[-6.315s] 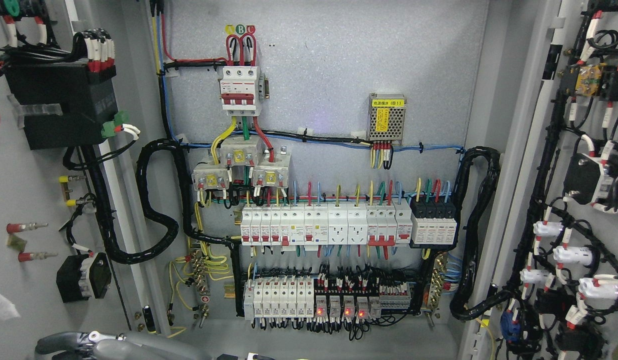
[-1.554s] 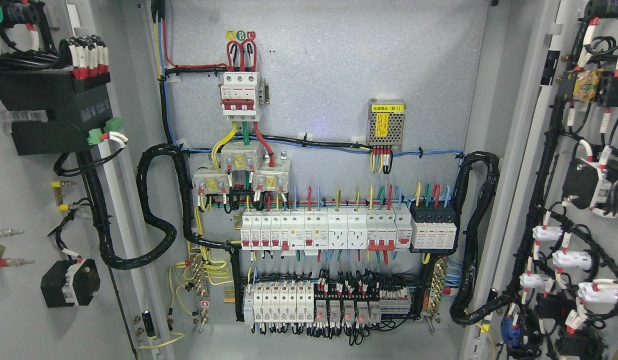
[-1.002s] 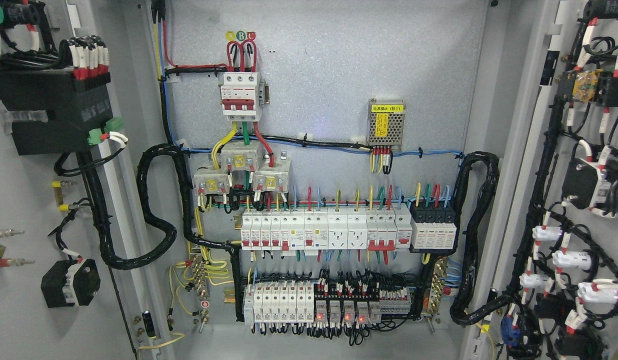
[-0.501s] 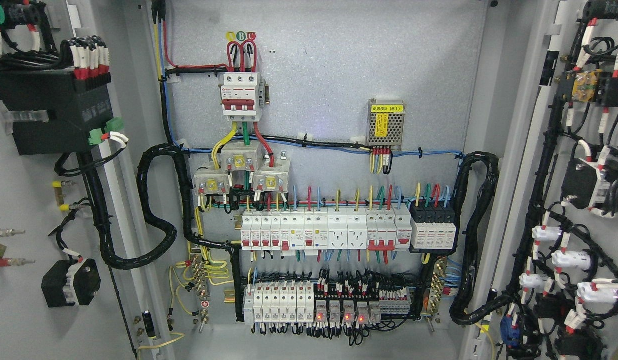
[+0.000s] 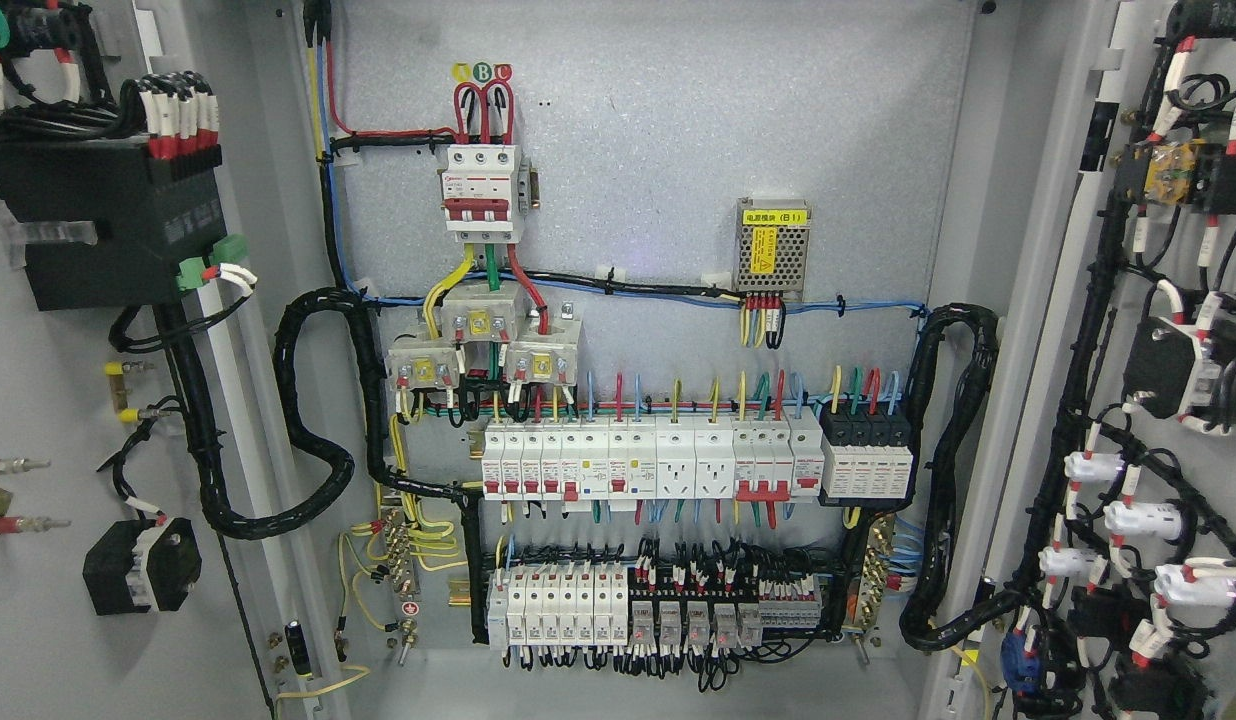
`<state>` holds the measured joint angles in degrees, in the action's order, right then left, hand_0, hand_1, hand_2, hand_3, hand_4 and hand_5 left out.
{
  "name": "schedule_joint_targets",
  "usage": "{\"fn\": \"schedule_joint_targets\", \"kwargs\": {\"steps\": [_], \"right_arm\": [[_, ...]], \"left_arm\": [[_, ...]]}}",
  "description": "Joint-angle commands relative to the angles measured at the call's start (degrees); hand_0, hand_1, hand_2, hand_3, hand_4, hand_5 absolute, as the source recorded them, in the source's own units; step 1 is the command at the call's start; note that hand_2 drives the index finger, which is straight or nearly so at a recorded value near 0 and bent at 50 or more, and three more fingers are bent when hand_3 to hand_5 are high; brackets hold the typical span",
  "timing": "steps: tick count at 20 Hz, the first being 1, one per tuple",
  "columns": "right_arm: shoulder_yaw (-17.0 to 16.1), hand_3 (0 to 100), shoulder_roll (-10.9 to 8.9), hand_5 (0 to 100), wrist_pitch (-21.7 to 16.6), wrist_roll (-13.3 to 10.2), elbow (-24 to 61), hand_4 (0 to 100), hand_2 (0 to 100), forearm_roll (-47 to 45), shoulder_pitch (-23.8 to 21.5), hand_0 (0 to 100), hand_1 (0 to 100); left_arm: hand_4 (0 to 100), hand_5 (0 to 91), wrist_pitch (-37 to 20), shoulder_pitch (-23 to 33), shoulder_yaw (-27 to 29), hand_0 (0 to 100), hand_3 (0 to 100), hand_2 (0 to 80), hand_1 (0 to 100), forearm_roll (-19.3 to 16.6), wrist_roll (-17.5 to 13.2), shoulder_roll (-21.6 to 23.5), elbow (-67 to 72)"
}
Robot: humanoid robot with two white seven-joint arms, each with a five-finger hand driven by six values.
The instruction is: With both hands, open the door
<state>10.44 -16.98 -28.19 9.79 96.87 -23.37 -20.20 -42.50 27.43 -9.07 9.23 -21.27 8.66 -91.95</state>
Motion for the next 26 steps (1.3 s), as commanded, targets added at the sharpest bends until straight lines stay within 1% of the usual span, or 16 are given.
{"fn": "schedule_joint_targets", "kwargs": {"steps": [1, 4, 9, 14, 16, 19, 20, 23, 26], "right_arm": [[-2.97, 0, 0.02, 0, -0.2, 0.23, 0.07, 0, 0, -0.1, -0.98, 22, 0], [-2.8, 0, 0.02, 0, -0.38, 0.41, 0.16, 0, 0, -0.1, -1.86, 22, 0], [-2.71, 0, -0.42, 0, -1.78, 0.58, 0.33, 0, 0, -0.27, -3.35, 22, 0], [-2.97, 0, -0.6, 0, -1.78, 0.58, 0.16, 0, 0, -0.36, -3.62, 22, 0], [-3.06, 0, -0.6, 0, -1.7, 0.67, 0.16, 0, 0, -0.36, -3.79, 22, 0], [-3.15, 0, -0.69, 0, -1.69, 0.67, 0.07, 0, 0, -0.36, -3.88, 22, 0], [-3.23, 0, -0.78, 0, -1.78, 0.67, 0.07, 0, 0, -0.45, -3.88, 22, 0], [-3.32, 0, -0.95, 0, -1.78, 0.76, 0.07, 0, 0, -0.71, -3.88, 22, 0], [-3.5, 0, -1.48, 0, -1.78, 0.76, 0.07, 0, 0, -0.8, -3.88, 22, 0]], "left_arm": [[4, 0.0, -1.54, 1.05, 5.9, 30, 3, 2.8, 0, -0.09, 1.15, 0.66, -17.56], [4, 0.0, -1.54, 1.14, 8.19, 30, 3, 2.8, 0, 0.0, 1.15, -0.65, -17.64], [4, 0.0, -0.75, 2.02, 8.72, 30, 3, 2.8, 0, 0.26, 1.23, -0.93, -18.44], [4, 0.0, 5.66, 2.37, 12.4, 30, 3, 2.7, 0, 0.61, 1.15, -0.93, -18.44], [4, 0.0, 7.16, 2.37, 13.55, 30, 3, 2.7, 0, 1.84, 1.15, -0.84, -18.35], [4, 0.0, 9.18, 2.37, 15.31, 30, 3, 2.7, 0, 5.0, 0.71, -0.66, -18.35], [4, 0.0, 9.54, 2.37, 15.66, 30, 3, 2.7, 0, 5.97, 0.36, -0.4, -18.26], [4, 0.0, 9.63, 2.37, 17.94, 30, 3, 2.7, 0, 6.5, -1.74, -0.31, -18.35], [4, 0.0, 10.32, 2.46, 20.14, 30, 3, 2.7, 0, 7.2, -5.25, -0.4, -18.17]]}}
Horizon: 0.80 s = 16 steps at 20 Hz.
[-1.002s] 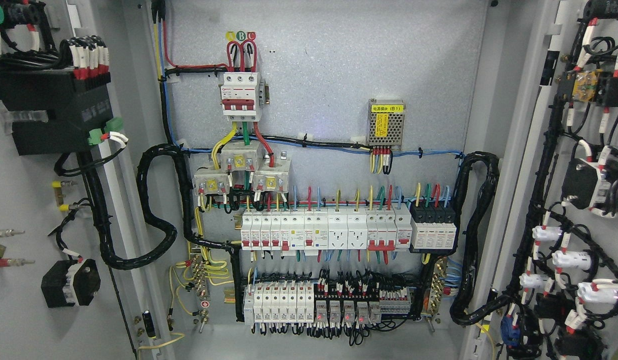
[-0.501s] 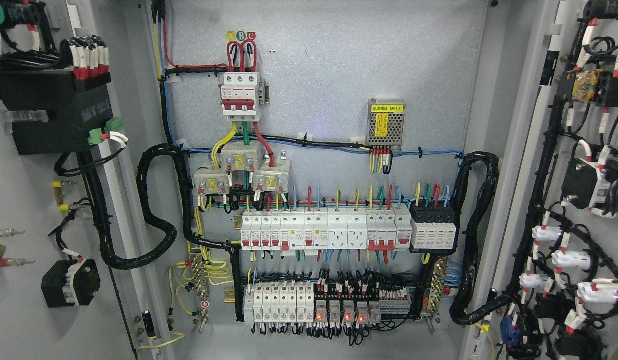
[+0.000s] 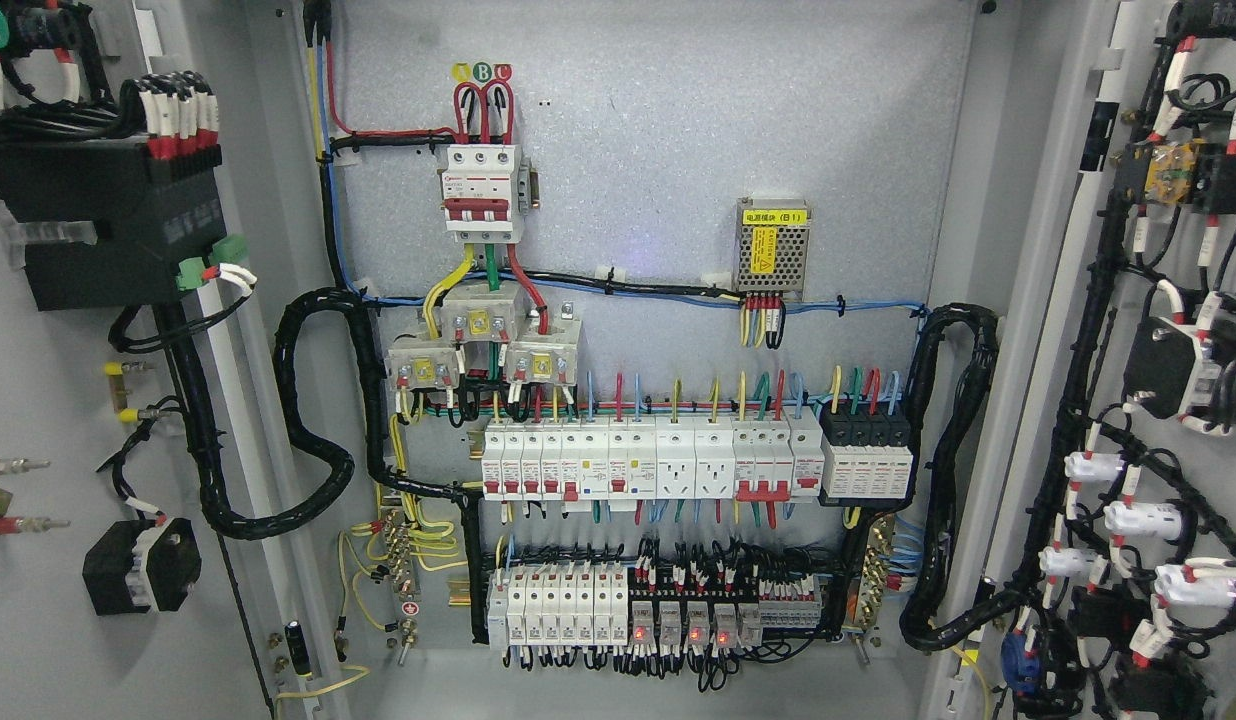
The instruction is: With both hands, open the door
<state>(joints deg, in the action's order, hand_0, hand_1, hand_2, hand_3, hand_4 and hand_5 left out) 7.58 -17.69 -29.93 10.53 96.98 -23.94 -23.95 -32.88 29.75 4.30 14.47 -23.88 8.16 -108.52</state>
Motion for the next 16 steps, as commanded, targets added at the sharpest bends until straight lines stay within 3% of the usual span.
{"fn": "schedule_joint_targets", "kwargs": {"steps": [1, 6, 9, 12, 14, 16], "right_arm": [[-0.64, 0, -0.77, 0, 0.05, 0.01, -0.04, 0, 0, -0.32, -0.13, 22, 0], [-0.64, 0, -1.03, 0, 0.23, 0.19, -0.21, 0, 0, -3.66, -0.13, 22, 0], [-1.25, 0, -1.82, 0, 0.4, 0.28, -0.21, 0, 0, -3.66, -0.13, 22, 0], [-2.3, 0, -1.91, 0, 0.58, 2.91, -0.21, 0, 0, -3.57, -0.22, 22, 0], [-3.01, 0, -2.0, 0, 0.58, 3.18, -0.21, 0, 0, -3.57, -0.3, 22, 0], [-3.45, 0, -3.22, 0, 0.58, 3.18, -0.21, 0, 0, -3.57, -0.65, 22, 0]], "left_arm": [[4, 0.0, 1.32, 0.13, 7.38, 30, 3, 2.8, 0, 2.75, -3.88, 0.1, -1.61], [4, 0.0, 2.82, 0.83, 11.86, 30, 3, 2.8, 0, 7.41, -11.0, -0.25, -1.52], [4, 0.0, 2.91, 1.71, 13.71, 30, 3, 2.8, 0, 9.95, -11.19, -0.25, -1.0], [4, 0.0, 3.09, 1.63, 14.68, 30, 3, 2.8, 0, 11.02, -11.19, -0.34, 0.58], [4, 0.0, 4.31, 1.54, 14.68, 30, 3, 2.8, 0, 11.89, -11.28, -0.34, 1.2], [4, 0.0, 5.54, 1.27, 15.29, 30, 3, 2.8, 0, 14.09, -11.28, -0.25, 1.38]]}}
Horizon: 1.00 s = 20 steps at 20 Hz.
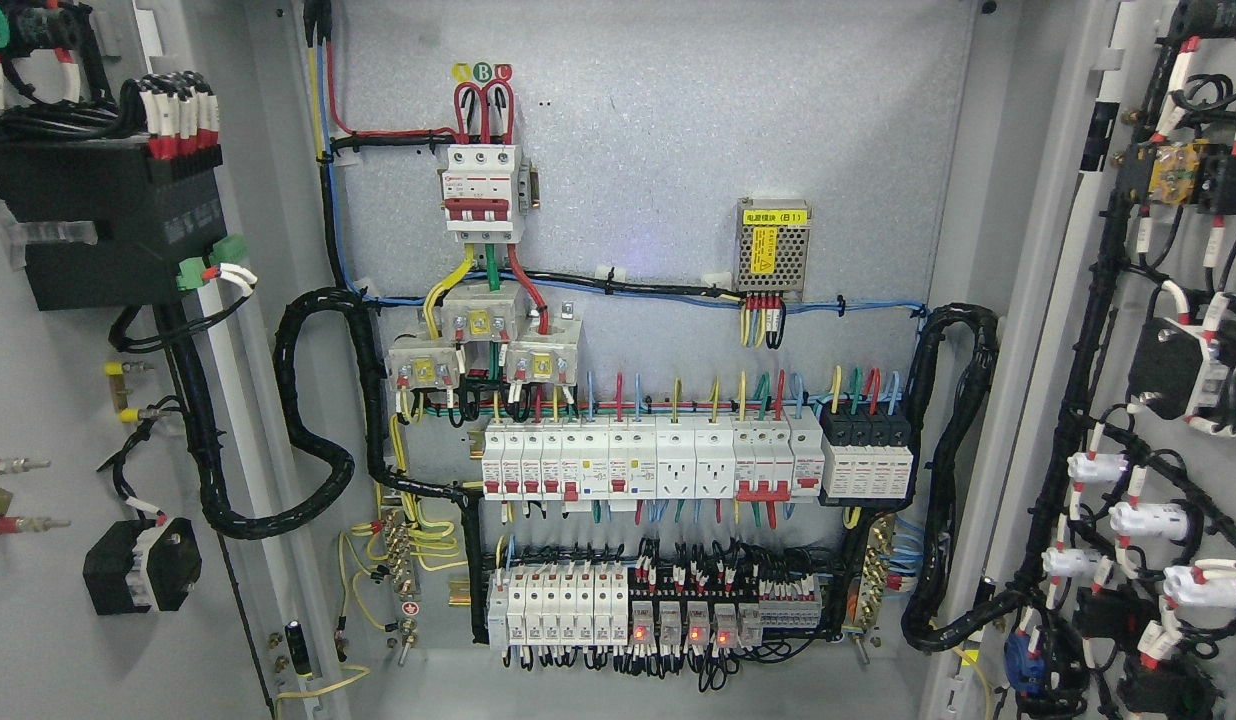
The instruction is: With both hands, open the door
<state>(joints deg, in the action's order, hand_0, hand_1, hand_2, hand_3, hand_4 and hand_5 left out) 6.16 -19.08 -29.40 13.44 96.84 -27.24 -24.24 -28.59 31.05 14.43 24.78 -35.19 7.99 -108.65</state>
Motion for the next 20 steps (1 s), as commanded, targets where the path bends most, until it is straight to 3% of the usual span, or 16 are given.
{"fn": "schedule_joint_targets", "kwargs": {"steps": [1, 4, 7, 10, 14, 17, 20], "right_arm": [[-2.21, 0, -2.27, 0, 0.04, 0.27, -0.07, 0, 0, -0.35, -0.54, 22, 0], [-2.91, 0, -2.45, 0, -0.05, 0.71, -0.07, 0, 0, -0.36, -0.89, 22, 0], [-3.26, 0, -2.54, 0, -0.05, 0.98, -0.16, 0, 0, -0.36, -1.25, 22, 0], [-3.44, 0, -2.54, 0, -0.05, 0.98, -0.77, 0, 0, -0.36, -1.24, 22, 0], [-4.75, 0, -2.54, 0, -0.05, 1.06, -1.91, 0, 0, -0.44, -1.33, 22, 0], [-5.28, 0, -2.54, 0, -0.05, 1.06, -3.06, 0, 0, -0.44, -1.24, 22, 0], [-5.63, 0, -2.54, 0, -0.05, 1.06, -4.02, 0, 0, -0.53, -1.07, 22, 0]], "left_arm": [[4, 0.0, 1.6, -0.37, 6.13, 30, 3, 2.8, 0, 4.22, 0.04, -0.08, 1.86], [4, 0.0, 1.78, -1.25, 9.38, 30, 3, 2.8, 0, 4.4, -0.58, 0.45, 4.5], [4, 0.0, 2.66, -2.83, 11.94, 30, 3, 2.8, 0, 5.18, -3.3, 1.41, 7.05], [4, 0.0, 5.38, -4.5, 12.56, 30, 3, 2.8, 0, 9.31, -3.48, 3.34, 8.02], [4, 0.0, 6.96, -7.13, 15.1, 30, 3, 2.8, 0, 10.98, -4.44, 5.63, 11.52], [4, 0.0, 9.95, -9.25, 17.21, 30, 3, 2.8, 0, 16.16, -5.24, 8.88, 15.04], [4, 0.0, 10.31, -10.22, 17.65, 30, 3, 2.8, 0, 17.31, -5.68, 10.82, 17.16]]}}
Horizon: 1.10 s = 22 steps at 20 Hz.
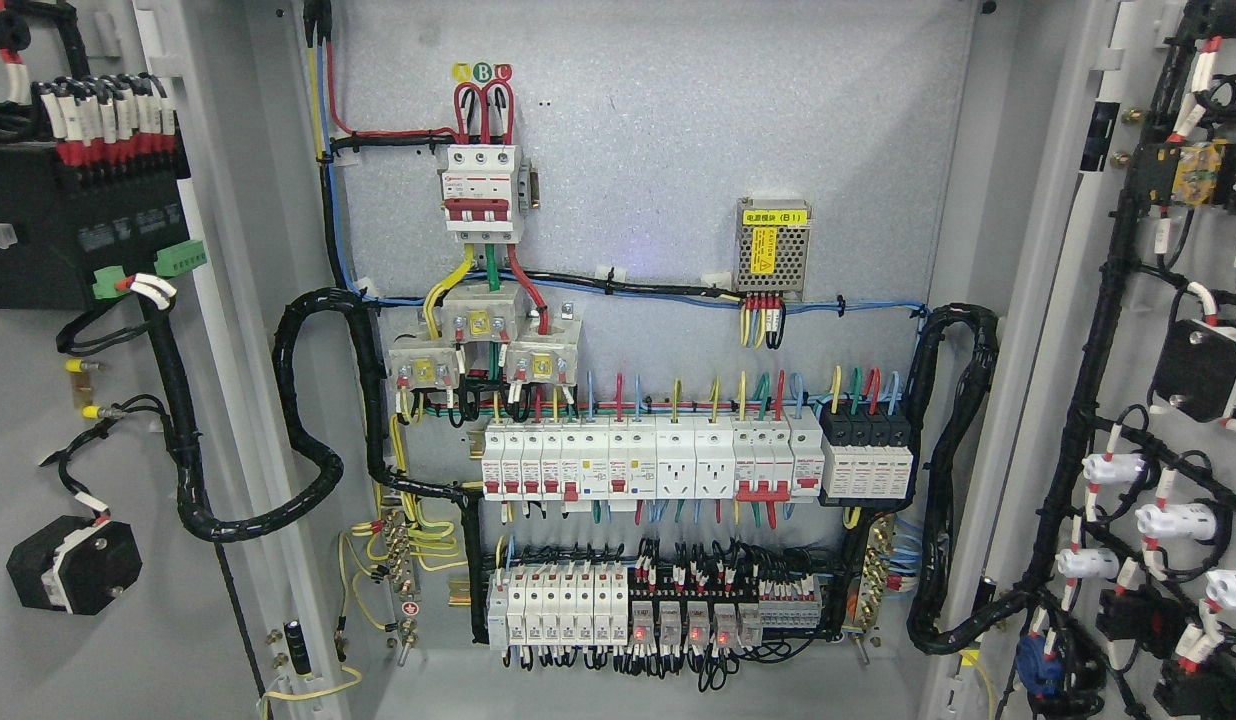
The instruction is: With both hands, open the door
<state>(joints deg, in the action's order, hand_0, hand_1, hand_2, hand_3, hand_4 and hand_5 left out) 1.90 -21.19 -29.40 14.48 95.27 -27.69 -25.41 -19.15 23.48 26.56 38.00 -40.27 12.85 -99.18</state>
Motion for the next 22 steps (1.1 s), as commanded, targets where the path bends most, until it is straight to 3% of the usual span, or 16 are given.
{"fn": "schedule_joint_targets", "kwargs": {"steps": [1, 8, 12, 22], "right_arm": [[-1.63, 0, -0.44, 0, -0.04, 0.02, -2.98, 0, 0, -0.09, 0.27, 22, 0], [-1.9, 0, -0.96, 0, -0.04, 0.11, -4.39, 0, 0, -0.17, 0.89, 22, 0], [-2.25, 0, -0.96, 0, -0.04, 3.45, -4.48, 0, 0, -0.43, 0.98, 22, 0], [-2.51, 0, -1.05, 0, 0.05, 3.63, -4.48, 0, 0, -3.95, 1.07, 22, 0]], "left_arm": [[4, 0.0, 0.95, -3.0, 5.52, 30, 3, 2.8, 0, 4.1, -0.68, 6.22, 8.12], [4, 0.0, 4.73, -5.28, 5.52, 30, 3, 2.8, 0, 7.53, -0.77, 8.94, 13.04], [4, 0.0, 4.91, -7.04, 5.6, 30, 3, 2.8, 0, 7.71, -1.12, 11.5, 15.77], [4, 0.0, 7.9, -11.0, 5.08, 30, 3, 2.7, 0, 9.11, -2.97, 15.01, 21.22]]}}
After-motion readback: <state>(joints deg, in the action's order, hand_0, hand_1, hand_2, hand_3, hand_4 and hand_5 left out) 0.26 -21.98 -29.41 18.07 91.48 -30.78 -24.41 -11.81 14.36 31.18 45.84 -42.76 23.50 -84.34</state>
